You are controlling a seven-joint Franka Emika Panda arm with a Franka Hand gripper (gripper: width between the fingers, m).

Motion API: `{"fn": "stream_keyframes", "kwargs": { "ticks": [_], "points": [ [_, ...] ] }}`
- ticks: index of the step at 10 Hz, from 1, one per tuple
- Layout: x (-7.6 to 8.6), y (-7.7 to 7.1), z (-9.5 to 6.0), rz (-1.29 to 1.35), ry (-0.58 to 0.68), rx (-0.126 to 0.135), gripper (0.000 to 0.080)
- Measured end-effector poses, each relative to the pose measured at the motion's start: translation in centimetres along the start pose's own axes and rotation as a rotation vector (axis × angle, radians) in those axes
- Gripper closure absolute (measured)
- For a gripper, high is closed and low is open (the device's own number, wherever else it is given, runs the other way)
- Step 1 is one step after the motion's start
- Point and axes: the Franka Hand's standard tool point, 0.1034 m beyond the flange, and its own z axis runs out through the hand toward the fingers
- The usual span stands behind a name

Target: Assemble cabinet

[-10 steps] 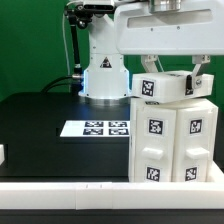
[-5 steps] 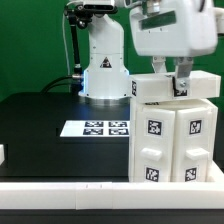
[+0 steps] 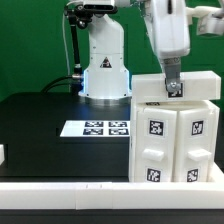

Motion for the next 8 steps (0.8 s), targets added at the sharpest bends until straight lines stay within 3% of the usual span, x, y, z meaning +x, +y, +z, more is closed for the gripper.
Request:
{"fn": "stream_keyframes", "kwargs": {
  "ticks": [2,3,5,6,8],
  "points": [
    [0.06,-0.1,0.0,0.246,-0.018,0.002,0.0249],
    [-0.04,-0.32,-0.03,0.281,-0.026,0.016,0.0249],
    [-0.04,-0.31,0.04,0.244,-0.026,0.017,0.0249],
    [-0.07,-0.27,0.11,0.242,-0.026,0.016,0.0175],
    [-0.13,-0.19,0.09,0.222,-0.026,0.011,0.0157]
  ]
}}
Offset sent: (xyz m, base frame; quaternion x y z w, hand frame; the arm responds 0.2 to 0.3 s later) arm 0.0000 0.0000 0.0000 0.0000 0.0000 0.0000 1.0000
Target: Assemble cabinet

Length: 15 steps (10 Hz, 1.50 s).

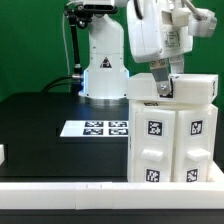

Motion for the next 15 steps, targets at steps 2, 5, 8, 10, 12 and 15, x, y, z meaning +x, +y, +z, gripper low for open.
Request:
{"fn": "stream_keyframes", "kwargs": {
  "ticks": [2,5,8,10,12,15],
  "points": [
    [-0.9,0.3,-1.7,-0.049,-0.013,-0.023,0.0151],
    [-1.5,0.1,-2.9,-0.125,-0.026,-0.015,0.015],
    [-1.5,0.1,-2.8,-0.375,-0.027,-0.013,0.015],
    [-1.6,0.3,-3.0,-0.611,-0.03,-0.031,0.015],
    [-1.8,0.8,-2.8,-0.949,-0.042,-0.053,0.015],
    [-1.7,0.8,-2.8,-1.183,-0.055,-0.063,0.015]
  ]
}}
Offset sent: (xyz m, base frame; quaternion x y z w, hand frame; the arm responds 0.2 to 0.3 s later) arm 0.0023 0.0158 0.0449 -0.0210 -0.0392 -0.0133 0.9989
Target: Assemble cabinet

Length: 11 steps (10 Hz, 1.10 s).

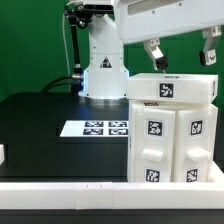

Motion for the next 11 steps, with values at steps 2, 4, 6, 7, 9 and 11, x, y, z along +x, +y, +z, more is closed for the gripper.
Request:
{"fn": "stream_keyframes", "kwargs": {
  "ticks": [2,4,6,7,9,11],
  "points": [
    [-0.1,0.0,0.0,-0.197,0.008,-0.022,0.015],
    [-0.6,-0.8,-0.4,-0.558,0.029,-0.087,0.015],
    [-1.7,-1.7,-0.3,-0.858,-0.005,-0.176,0.015],
    [-1.6,-1.8,-0.4,-0.931,-0.01,-0.152,0.015],
    [-1.3,-1.5,-0.3,-1.047,-0.018,-0.161,0.015],
    [-1.1,-1.3,-0.3,-1.228,-0.033,-0.167,0.015]
  ]
}}
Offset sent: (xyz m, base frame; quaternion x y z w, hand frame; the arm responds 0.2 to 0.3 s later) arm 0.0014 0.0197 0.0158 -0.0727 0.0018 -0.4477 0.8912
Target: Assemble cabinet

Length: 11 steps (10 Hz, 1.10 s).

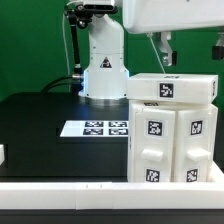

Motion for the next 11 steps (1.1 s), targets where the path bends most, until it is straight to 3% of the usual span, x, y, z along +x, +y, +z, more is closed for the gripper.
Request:
{"fn": "stream_keyframes", "kwargs": {
  "ticks": [1,3,7,11],
  "points": [
    [0.0,0.4,0.0,-0.148,-0.009,-0.02,0.015],
    [0.1,1.0,0.6,-0.398,-0.036,-0.026,0.015],
    [-0.2,1.2,0.8,-0.466,-0.042,-0.023,0.015],
    [-0.8,2.5,1.9,-0.444,-0.057,-0.015,0.015]
  ]
}}
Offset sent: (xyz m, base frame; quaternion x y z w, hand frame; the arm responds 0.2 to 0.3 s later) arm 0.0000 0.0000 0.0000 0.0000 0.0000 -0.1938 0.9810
